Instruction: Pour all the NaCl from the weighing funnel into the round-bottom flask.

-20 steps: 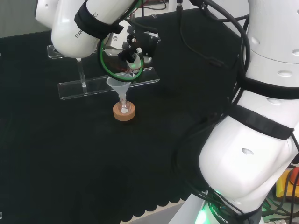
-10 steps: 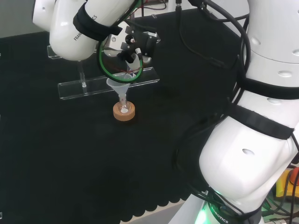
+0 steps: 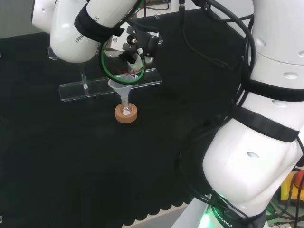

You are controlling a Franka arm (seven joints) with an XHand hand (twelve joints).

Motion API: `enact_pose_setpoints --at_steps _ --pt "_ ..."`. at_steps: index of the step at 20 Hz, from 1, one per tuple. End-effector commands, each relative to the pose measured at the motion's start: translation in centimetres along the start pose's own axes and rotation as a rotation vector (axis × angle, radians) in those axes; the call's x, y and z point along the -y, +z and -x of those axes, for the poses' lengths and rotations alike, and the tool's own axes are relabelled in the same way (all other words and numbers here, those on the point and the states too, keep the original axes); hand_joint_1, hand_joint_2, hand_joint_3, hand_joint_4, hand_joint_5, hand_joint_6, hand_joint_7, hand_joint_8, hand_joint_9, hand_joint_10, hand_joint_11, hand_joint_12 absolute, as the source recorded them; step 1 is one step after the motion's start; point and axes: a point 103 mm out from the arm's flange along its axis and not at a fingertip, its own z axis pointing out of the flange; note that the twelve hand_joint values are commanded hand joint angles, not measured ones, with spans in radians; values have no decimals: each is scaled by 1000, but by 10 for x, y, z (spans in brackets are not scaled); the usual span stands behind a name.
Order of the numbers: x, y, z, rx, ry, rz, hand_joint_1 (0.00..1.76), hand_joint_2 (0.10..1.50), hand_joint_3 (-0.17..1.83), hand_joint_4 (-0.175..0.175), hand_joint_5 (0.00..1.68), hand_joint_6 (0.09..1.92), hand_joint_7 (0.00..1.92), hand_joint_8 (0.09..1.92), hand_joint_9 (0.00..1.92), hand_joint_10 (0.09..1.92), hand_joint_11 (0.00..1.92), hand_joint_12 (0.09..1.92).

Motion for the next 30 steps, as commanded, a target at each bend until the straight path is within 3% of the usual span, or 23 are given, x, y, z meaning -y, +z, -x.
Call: enact_pose_setpoints --at_steps 1,30 --pt "0 -4 -1 29 3 -6 1280 942 219 -175 1101 823 1144 805 1379 351 1301 690" --pt "4 -17 -10 84 5 2 1279 951 204 -175 1098 826 1141 808 1381 344 1301 685"
